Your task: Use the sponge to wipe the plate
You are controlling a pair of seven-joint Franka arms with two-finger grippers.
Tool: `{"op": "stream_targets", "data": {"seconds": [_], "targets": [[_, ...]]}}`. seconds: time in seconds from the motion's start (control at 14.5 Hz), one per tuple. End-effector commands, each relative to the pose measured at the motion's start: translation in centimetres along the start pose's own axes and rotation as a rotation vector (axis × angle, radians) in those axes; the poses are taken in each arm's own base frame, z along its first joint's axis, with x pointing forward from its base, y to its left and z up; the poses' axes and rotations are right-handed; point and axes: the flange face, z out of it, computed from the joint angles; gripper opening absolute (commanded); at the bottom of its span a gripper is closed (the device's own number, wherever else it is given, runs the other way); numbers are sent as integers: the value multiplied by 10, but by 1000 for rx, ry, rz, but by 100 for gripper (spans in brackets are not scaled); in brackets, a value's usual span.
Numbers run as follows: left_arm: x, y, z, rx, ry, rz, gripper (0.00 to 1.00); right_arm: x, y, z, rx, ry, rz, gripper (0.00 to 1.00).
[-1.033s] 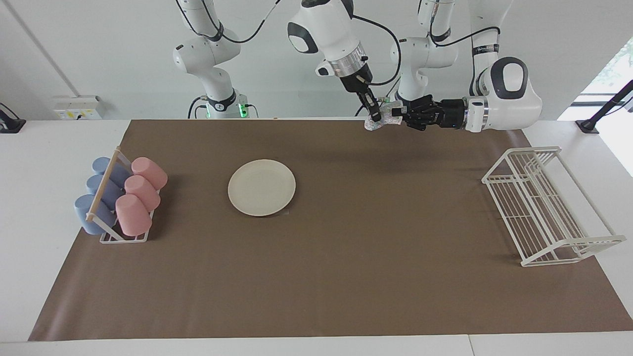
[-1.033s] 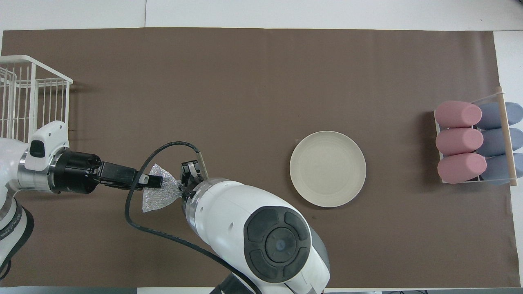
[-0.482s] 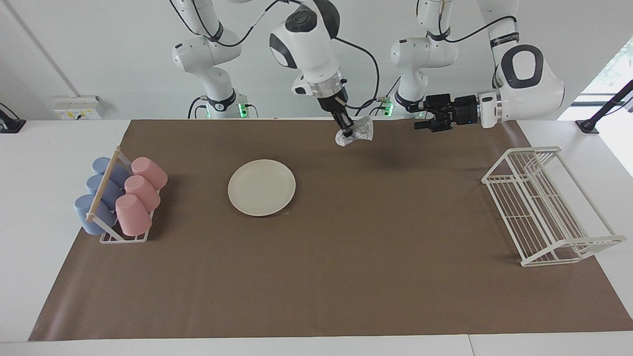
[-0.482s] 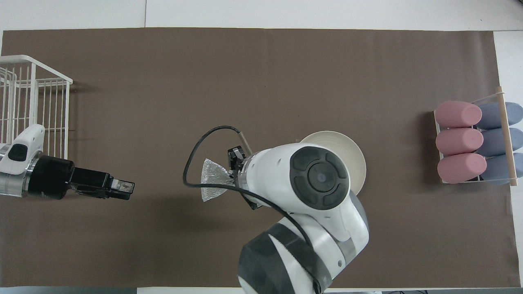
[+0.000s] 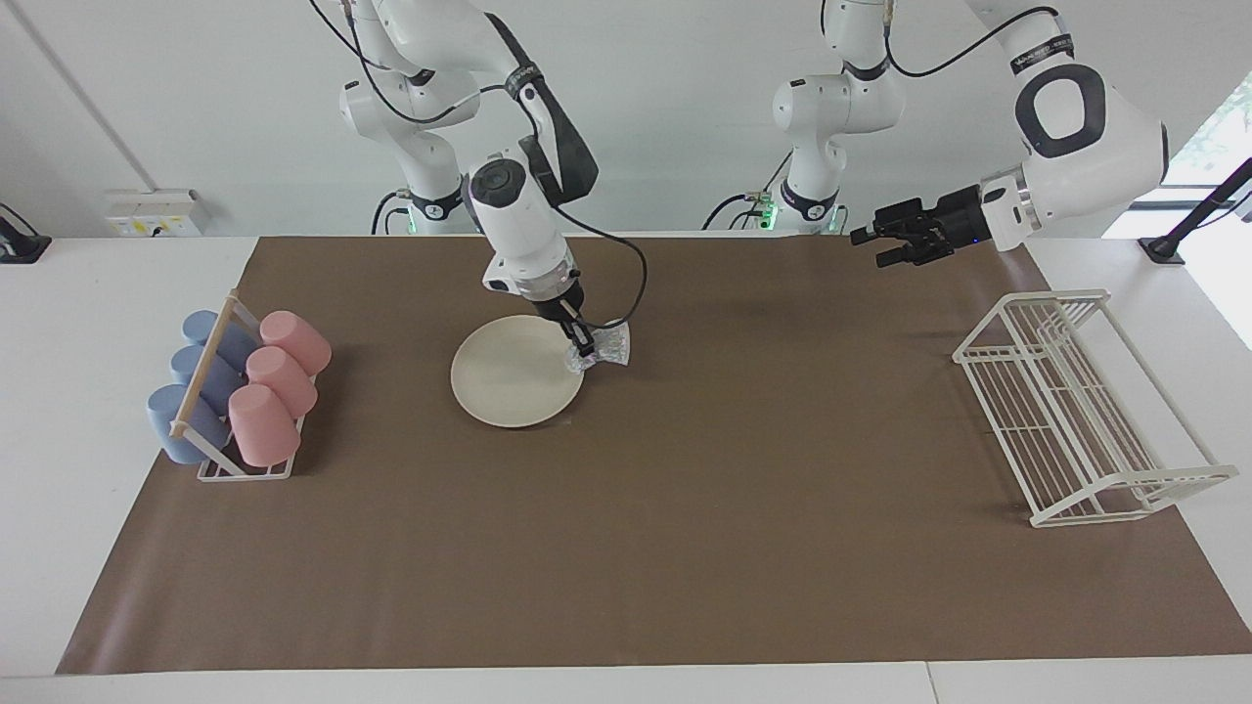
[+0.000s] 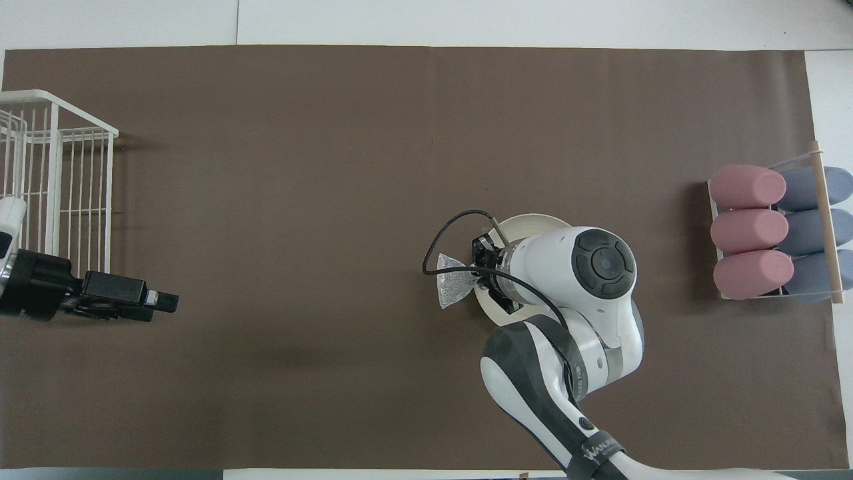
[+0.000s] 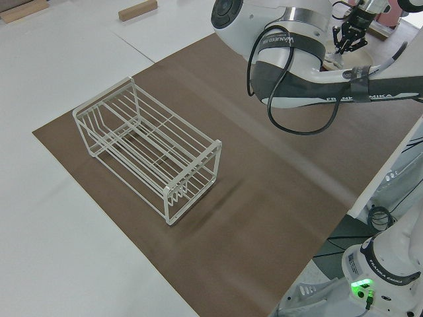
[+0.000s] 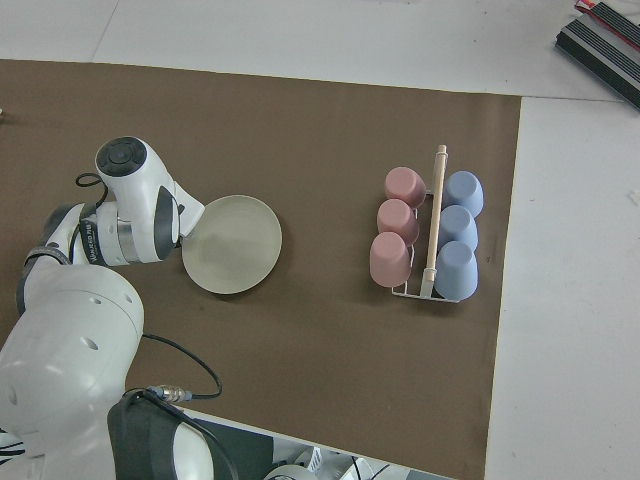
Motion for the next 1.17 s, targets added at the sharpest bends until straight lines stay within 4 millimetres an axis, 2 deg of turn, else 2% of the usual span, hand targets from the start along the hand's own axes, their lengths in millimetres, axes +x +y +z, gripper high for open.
{"op": "stream_targets", "data": {"seconds": [0.0, 0.14, 0.34, 0.48, 0.76, 0.9, 1.1], "targets": [[6, -2, -3, 126, 26, -24, 100, 10, 18, 3, -8, 13, -54, 0], [12, -2, 0, 233, 43, -3, 100, 39, 21, 13, -28, 10, -78, 0], [16, 12, 15, 375, 10, 63, 100, 50, 26, 24, -52, 4, -107, 0], [16, 11, 15, 375, 9, 61, 100, 67, 29, 24, -52, 4, -135, 0], [16, 11, 15, 379, 16, 46, 100, 119, 37, 17, -40, 8, -239, 0], [17, 11, 16, 380, 25, 30, 100, 128, 39, 14, -36, 10, -268, 0], [18, 8, 11, 381, 42, 21, 100, 124, 38, 14, -34, 12, -270, 0]]}}
